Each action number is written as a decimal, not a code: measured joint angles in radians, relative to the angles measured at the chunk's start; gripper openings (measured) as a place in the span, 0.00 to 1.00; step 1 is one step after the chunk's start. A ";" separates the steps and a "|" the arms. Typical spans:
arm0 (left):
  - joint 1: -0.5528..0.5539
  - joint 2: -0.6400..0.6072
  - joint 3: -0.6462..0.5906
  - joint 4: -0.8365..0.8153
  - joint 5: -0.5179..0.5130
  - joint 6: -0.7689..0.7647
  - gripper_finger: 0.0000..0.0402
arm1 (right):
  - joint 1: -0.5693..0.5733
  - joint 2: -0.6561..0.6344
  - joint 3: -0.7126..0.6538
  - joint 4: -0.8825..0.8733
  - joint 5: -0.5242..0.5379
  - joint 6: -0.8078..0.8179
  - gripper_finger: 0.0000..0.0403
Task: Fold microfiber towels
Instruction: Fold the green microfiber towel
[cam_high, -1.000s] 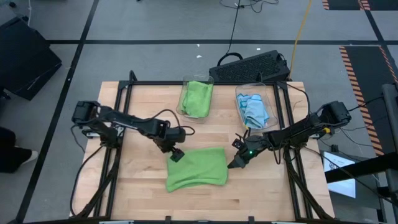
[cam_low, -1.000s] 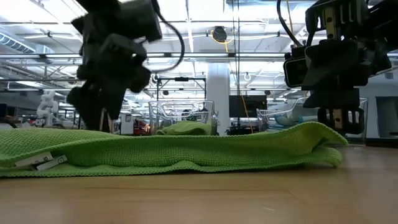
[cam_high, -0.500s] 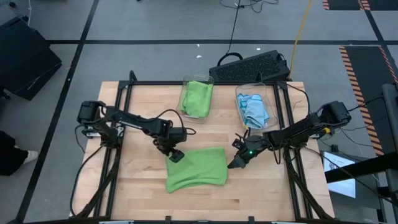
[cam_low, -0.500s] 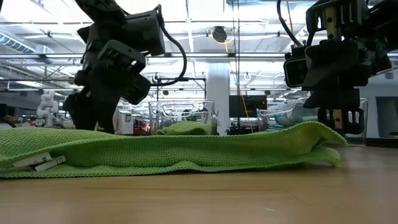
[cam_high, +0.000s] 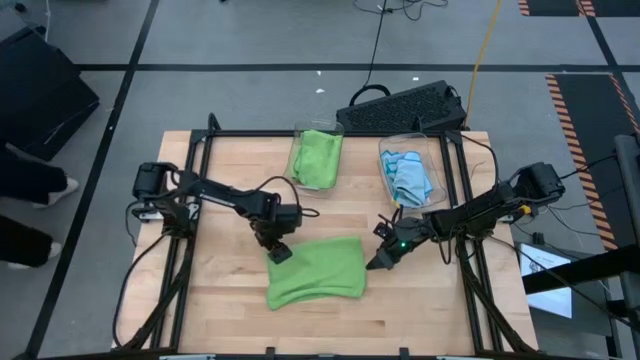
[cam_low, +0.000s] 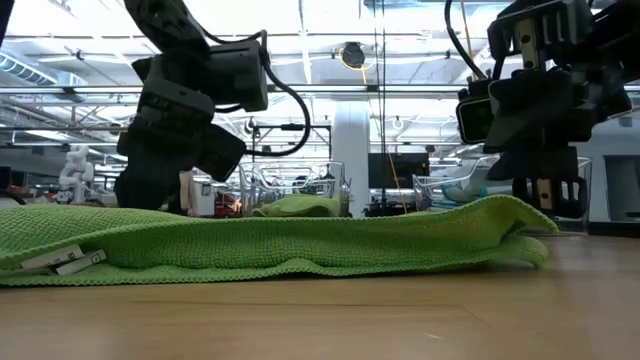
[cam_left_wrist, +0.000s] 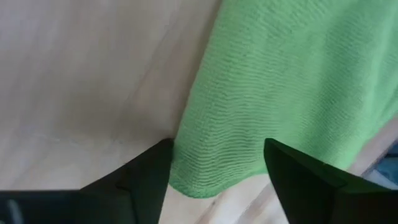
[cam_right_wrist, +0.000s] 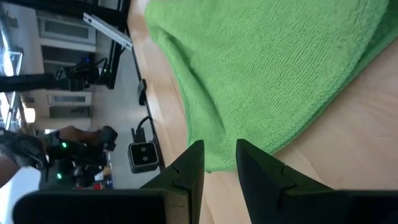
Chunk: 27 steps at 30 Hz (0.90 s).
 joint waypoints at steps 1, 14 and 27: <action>0.000 0.010 0.001 0.002 0.017 0.009 0.63 | 0.000 0.000 0.000 0.000 0.007 0.003 0.21; -0.039 0.046 0.002 -0.043 -0.038 0.069 0.11 | 0.000 0.000 0.000 0.014 0.033 0.082 0.21; -0.107 0.040 0.001 -0.039 -0.099 -0.072 0.01 | -0.019 0.054 0.388 -0.513 0.165 -0.084 0.19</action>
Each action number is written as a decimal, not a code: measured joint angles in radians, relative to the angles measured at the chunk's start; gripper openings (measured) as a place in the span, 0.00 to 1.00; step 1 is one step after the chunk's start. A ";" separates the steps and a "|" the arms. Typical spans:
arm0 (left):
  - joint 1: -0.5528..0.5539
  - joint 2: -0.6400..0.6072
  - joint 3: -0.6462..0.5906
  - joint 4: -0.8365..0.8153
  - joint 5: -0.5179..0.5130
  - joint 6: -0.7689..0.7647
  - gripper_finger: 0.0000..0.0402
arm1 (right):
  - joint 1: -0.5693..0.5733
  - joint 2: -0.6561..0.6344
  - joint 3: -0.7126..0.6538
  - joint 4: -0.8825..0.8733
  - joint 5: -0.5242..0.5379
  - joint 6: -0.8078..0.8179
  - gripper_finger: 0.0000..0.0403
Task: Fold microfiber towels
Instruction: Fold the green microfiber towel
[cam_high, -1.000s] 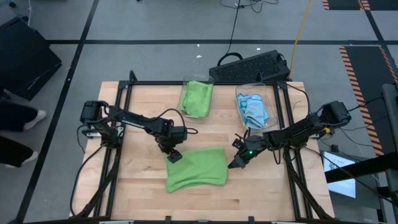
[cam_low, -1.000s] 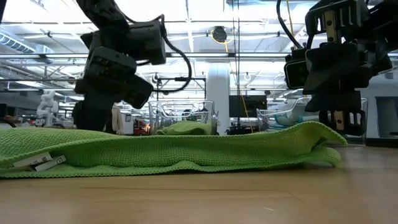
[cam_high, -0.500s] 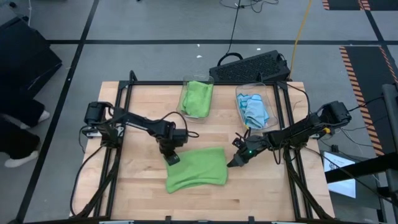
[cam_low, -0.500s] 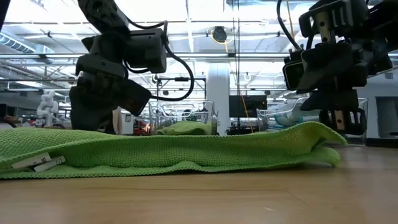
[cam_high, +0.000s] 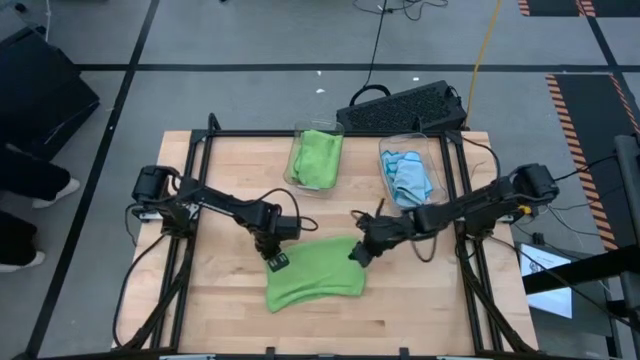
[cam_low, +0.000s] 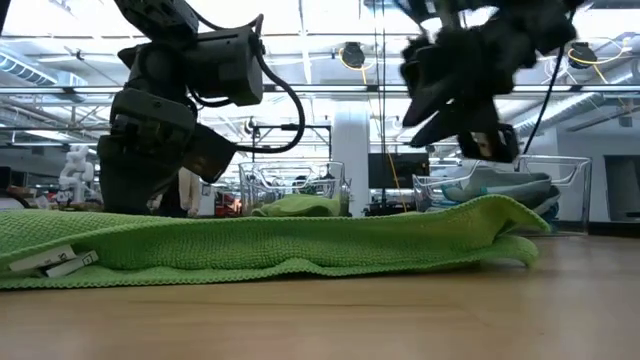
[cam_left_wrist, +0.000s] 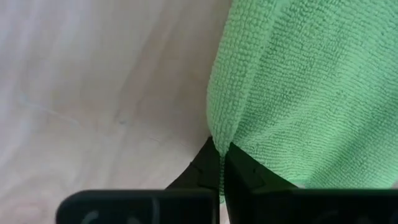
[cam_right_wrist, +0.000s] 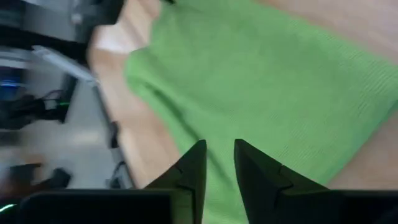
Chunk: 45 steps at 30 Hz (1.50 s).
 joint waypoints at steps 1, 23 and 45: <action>-0.003 -0.003 0.000 -0.003 0.005 -0.008 0.01 | -0.007 0.018 0.038 -0.056 0.003 -0.015 0.17; -0.167 -0.078 -0.005 0.061 0.053 -0.308 0.01 | -0.222 0.369 0.190 -0.095 -0.079 -0.176 0.00; -0.287 -0.081 -0.003 0.408 -0.130 -0.697 0.01 | -0.171 0.162 0.236 -0.128 -0.097 -0.261 0.00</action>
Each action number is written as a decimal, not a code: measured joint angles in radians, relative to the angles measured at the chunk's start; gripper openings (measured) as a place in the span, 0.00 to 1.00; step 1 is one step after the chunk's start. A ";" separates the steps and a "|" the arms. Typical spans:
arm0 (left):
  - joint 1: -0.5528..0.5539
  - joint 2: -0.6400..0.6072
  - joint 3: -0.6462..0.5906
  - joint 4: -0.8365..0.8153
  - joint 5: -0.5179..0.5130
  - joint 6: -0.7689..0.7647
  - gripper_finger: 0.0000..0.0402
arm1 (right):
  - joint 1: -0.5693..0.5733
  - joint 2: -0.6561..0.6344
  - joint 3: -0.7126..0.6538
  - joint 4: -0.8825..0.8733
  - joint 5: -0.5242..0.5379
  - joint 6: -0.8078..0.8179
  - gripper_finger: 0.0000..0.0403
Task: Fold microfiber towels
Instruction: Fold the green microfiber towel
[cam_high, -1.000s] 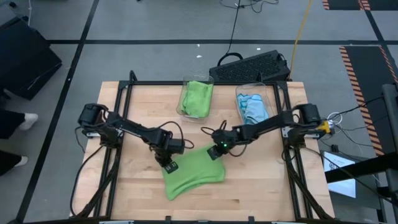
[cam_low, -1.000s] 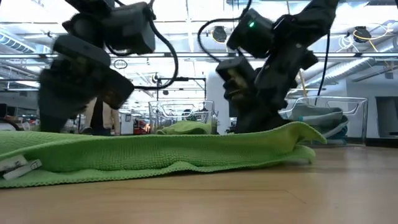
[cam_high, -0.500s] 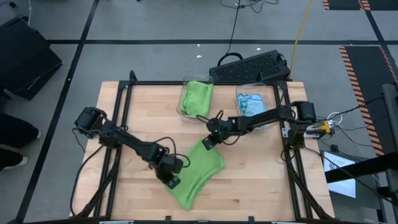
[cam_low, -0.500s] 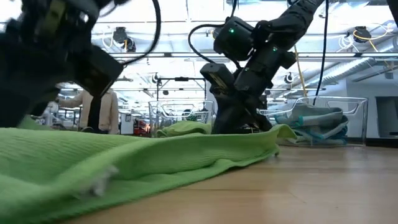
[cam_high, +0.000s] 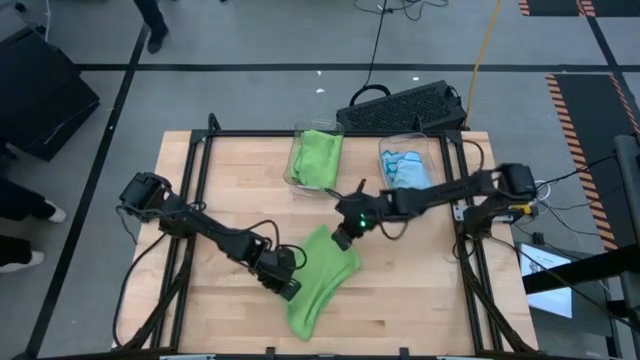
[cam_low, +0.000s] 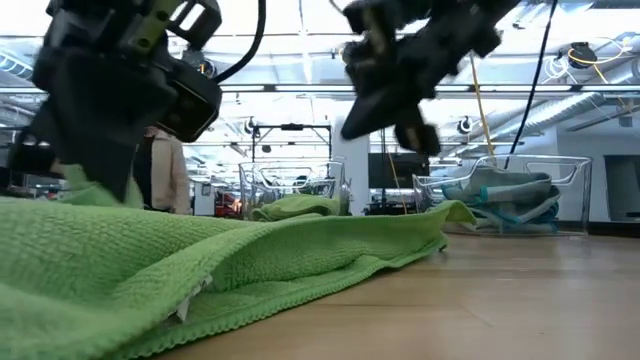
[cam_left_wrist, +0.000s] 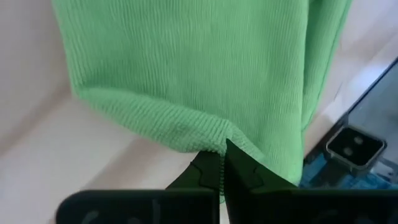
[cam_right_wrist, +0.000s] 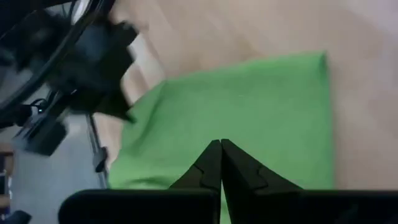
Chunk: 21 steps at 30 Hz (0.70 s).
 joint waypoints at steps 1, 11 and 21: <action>0.004 0.000 0.000 0.000 -0.012 0.009 0.01 | 0.028 -0.012 0.000 -0.010 0.019 0.031 0.00; 0.027 -0.001 0.001 0.044 -0.065 0.074 0.01 | 0.253 0.049 0.000 -0.006 0.139 0.364 0.00; 0.007 -0.001 0.001 0.043 -0.057 0.091 0.01 | 0.271 0.147 0.000 0.100 0.127 0.465 0.00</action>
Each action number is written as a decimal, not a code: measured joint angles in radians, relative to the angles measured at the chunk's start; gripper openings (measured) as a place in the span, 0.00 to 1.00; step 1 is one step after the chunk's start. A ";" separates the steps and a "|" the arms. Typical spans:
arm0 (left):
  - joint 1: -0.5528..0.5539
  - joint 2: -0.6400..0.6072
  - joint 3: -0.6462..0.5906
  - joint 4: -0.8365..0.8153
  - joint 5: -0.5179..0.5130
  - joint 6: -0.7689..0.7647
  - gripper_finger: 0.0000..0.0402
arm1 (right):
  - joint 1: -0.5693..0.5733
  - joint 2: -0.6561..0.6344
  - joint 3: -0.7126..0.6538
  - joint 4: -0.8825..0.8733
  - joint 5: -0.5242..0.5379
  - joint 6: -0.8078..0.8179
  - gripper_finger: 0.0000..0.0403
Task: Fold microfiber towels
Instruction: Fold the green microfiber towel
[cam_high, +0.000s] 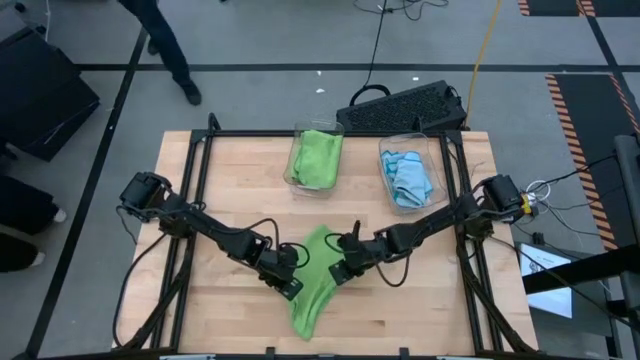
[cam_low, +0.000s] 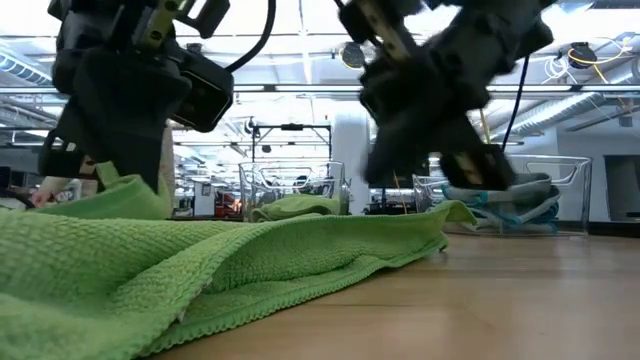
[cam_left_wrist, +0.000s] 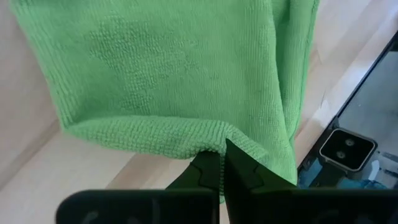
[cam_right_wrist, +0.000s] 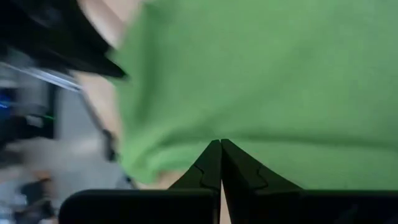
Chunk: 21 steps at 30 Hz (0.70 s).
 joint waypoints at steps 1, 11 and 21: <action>-0.004 0.000 0.000 0.000 0.000 0.000 0.01 | -0.004 0.008 0.004 0.037 0.004 0.015 0.00; -0.034 0.000 0.000 -0.031 -0.004 -0.001 0.01 | 0.003 0.201 0.191 0.032 -0.141 0.011 0.00; -0.060 0.000 0.000 -0.043 -0.023 -0.020 0.02 | 0.009 0.220 0.197 -0.096 -0.251 -0.043 0.00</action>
